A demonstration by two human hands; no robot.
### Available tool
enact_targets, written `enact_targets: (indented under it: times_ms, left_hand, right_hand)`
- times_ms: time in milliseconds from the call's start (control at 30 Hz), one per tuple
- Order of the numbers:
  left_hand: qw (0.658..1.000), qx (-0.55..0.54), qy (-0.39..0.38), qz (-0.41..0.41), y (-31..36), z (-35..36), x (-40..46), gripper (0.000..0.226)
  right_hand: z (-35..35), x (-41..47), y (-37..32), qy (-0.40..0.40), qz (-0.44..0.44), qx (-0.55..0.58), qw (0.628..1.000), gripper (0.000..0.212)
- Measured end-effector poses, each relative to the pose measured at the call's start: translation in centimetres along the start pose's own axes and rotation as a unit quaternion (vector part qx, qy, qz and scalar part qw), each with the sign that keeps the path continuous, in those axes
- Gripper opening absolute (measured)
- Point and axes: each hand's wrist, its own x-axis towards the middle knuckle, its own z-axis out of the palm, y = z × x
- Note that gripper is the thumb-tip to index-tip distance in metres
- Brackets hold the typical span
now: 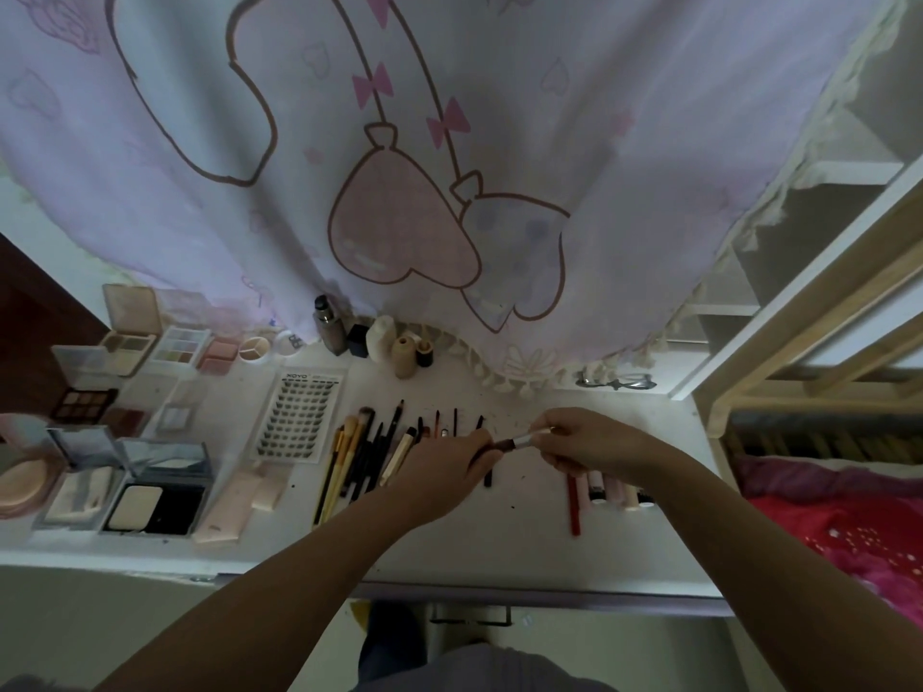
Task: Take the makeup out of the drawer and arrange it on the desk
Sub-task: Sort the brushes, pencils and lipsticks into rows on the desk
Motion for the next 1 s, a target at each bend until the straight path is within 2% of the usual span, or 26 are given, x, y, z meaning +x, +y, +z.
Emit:
enact_targets:
  times_ms: [133, 267, 400, 533, 667, 800, 1000]
  left_hand:
    - [1.000, -0.005, 0.009, 0.004, 0.1, -0.1, 0.0, 0.018]
    - [1.000, -0.007, -0.004, 0.001, 0.0, -0.2, 0.0, 0.018]
    - [1.000, -0.013, 0.001, 0.006, -0.1, 0.0, -0.1, 0.018]
    - [1.000, -0.010, -0.009, 0.007, -0.3, -0.1, 0.0, 0.019]
    - [1.000, -0.007, -0.009, 0.014, -0.1, -0.2, -0.1, 0.019]
    - [0.999, -0.018, -0.039, -0.014, -0.6, -0.9, 0.0, 0.024]
    - [0.997, -0.028, -0.059, -0.036, -2.5, -1.5, -1.4, 0.019]
  right_hand:
    - [0.1, 0.1, -0.3, 0.001, 0.030, 0.009, 1.000, 0.036]
    - [0.0, 0.1, -0.3, -0.011, 0.008, -0.001, 1.000, 0.017]
    - [0.1, 0.2, -0.2, -0.006, 0.033, 0.026, 0.999, 0.033]
    - [-0.1, 0.2, -0.1, -0.017, 0.021, 0.033, 0.999, 0.018]
    - [0.0, 0.2, -0.3, -0.011, 0.038, 0.021, 0.999, 0.034]
    - [-0.8, 0.0, 0.1, 0.032, 0.019, 0.008, 0.999, 0.021]
    - [-3.4, -1.3, 1.9, 0.043, 0.055, 0.090, 0.994, 0.013]
